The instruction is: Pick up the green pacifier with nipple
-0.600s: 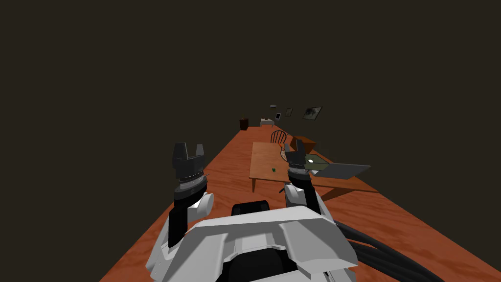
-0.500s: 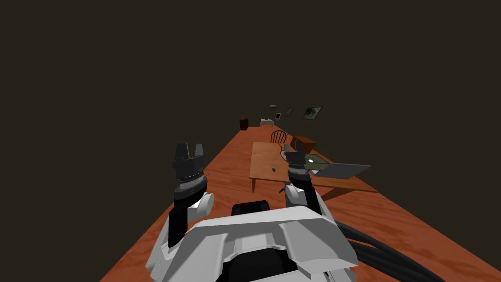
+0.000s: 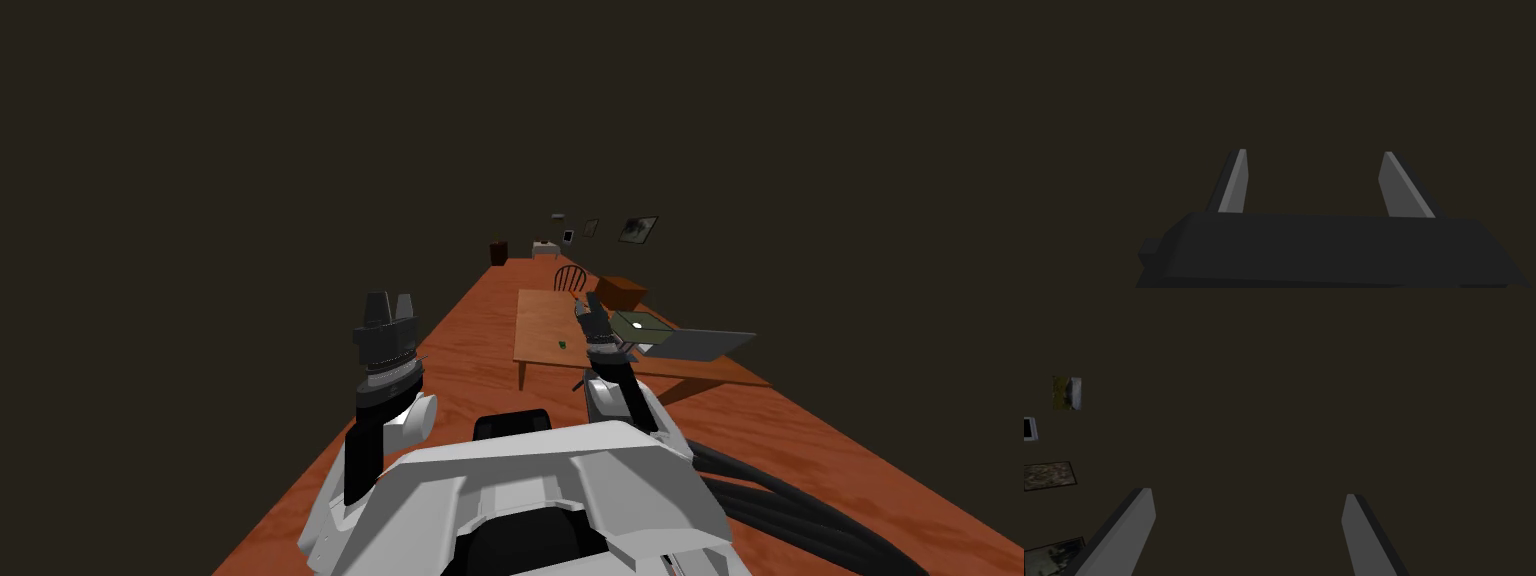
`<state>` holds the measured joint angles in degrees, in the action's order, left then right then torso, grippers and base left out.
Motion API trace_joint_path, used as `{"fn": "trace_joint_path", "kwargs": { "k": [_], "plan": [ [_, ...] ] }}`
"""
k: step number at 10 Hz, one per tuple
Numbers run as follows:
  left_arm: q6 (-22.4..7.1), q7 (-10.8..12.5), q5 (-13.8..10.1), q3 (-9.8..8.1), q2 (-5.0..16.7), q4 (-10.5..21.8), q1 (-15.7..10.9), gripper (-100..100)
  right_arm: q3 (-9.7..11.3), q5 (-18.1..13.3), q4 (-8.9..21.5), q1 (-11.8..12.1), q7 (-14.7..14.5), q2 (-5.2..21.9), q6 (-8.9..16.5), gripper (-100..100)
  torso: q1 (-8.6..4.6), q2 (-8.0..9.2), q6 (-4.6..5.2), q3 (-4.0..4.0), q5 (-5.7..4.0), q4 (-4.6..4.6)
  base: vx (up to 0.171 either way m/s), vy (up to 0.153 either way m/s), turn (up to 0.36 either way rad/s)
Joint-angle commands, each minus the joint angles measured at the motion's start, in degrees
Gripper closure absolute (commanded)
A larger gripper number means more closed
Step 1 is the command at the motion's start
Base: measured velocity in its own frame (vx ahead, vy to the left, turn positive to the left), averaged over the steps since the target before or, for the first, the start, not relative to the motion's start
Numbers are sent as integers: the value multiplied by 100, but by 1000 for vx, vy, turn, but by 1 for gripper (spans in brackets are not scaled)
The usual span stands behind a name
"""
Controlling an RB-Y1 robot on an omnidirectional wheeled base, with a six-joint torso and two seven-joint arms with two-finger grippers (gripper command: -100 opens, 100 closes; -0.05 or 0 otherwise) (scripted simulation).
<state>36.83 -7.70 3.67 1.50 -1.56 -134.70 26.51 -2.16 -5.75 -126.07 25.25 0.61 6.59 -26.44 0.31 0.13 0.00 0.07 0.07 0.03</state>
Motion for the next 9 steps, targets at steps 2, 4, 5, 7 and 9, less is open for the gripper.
{"fn": "trace_joint_path", "kwargs": {
  "k": [2, 4, 5, 7, 9],
  "plan": [
    [0, 0, 0, 0, 0, 0, 0, 0, -102, -109, 444, -48, -176, 286, 283, -100, -3, 4, 0, 3, -1, 1, -48, 91, 4],
    [0, 0, 0, 0, 0, 0, 0, 0, -144, -160, 639, -75, -250, 375, 415, -100, 11, 1, -1, 1, 2, 1, -31, 98, 6],
    [0, 0, 0, 0, 0, 0, 0, 0, -189, -215, 819, -105, -328, 457, 553, -100, 0, -2, 0, 0, 1, 0, -39, 61, 18],
    [0, 0, 0, 0, 0, 0, 0, 0, -236, -274, 1066, -137, -409, 531, 696, -100, -5, 3, 0, 2, -1, 1, -38, 65, 22],
    [0, 0, 0, 0, 0, 0, 0, 0, -337, -402, 1451, -209, -577, 663, 992, -100, -12, -2, 0, -1, -2, 0, -31, 66, 44]
  ]
}}
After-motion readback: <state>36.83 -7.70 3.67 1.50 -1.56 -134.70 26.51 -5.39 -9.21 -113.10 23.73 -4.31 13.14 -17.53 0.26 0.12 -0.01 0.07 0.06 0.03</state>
